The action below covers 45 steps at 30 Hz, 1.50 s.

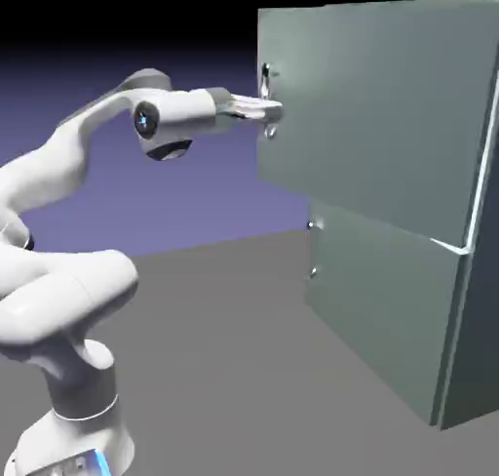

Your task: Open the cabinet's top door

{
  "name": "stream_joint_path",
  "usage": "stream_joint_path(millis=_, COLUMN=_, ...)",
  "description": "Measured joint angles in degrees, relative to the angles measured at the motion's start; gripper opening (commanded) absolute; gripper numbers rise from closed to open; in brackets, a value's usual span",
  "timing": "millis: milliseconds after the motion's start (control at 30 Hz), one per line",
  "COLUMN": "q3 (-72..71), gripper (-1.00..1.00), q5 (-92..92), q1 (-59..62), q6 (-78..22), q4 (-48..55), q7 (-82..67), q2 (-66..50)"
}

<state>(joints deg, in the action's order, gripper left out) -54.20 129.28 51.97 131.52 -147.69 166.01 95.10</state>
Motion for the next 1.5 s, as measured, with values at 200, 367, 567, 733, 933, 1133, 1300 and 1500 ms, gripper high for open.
stream_joint_path(millis=200, q3=8.33, gripper=-1.00, q5=-2.10, q1=-2.68, q6=-14.51, q4=-10.54, q7=-2.09, q2=5.87)
stream_joint_path(millis=367, q3=18.71, gripper=-1.00, q5=-8.52, q1=-5.56, q6=-24.52, q4=-17.48, q7=-6.99, q2=5.90)
stream_joint_path(millis=567, q3=31.17, gripper=-1.00, q5=-16.49, q1=-2.19, q6=-37.74, q4=-21.75, q7=-10.84, q2=5.33)
stream_joint_path(millis=733, q3=40.87, gripper=-1.00, q5=-23.72, q1=1.74, q6=-47.69, q4=-22.69, q7=-14.88, q2=1.57)
stream_joint_path(millis=933, q3=53.33, gripper=-1.00, q5=-36.14, q1=2.58, q6=-56.68, q4=-20.76, q7=-22.41, q2=-8.36)
stream_joint_path(millis=1133, q3=63.92, gripper=-1.00, q5=-48.37, q1=1.11, q6=-64.51, q4=-15.75, q7=-30.32, q2=-20.82)
stream_joint_path(millis=1300, q3=71.16, gripper=-1.00, q5=-57.01, q1=-2.00, q6=-70.05, q4=-9.95, q7=-36.23, q2=-31.20)
stream_joint_path(millis=1500, q3=79.29, gripper=-1.00, q5=-65.77, q1=-7.72, q6=-76.87, q4=-1.08, q7=-42.73, q2=-43.66)
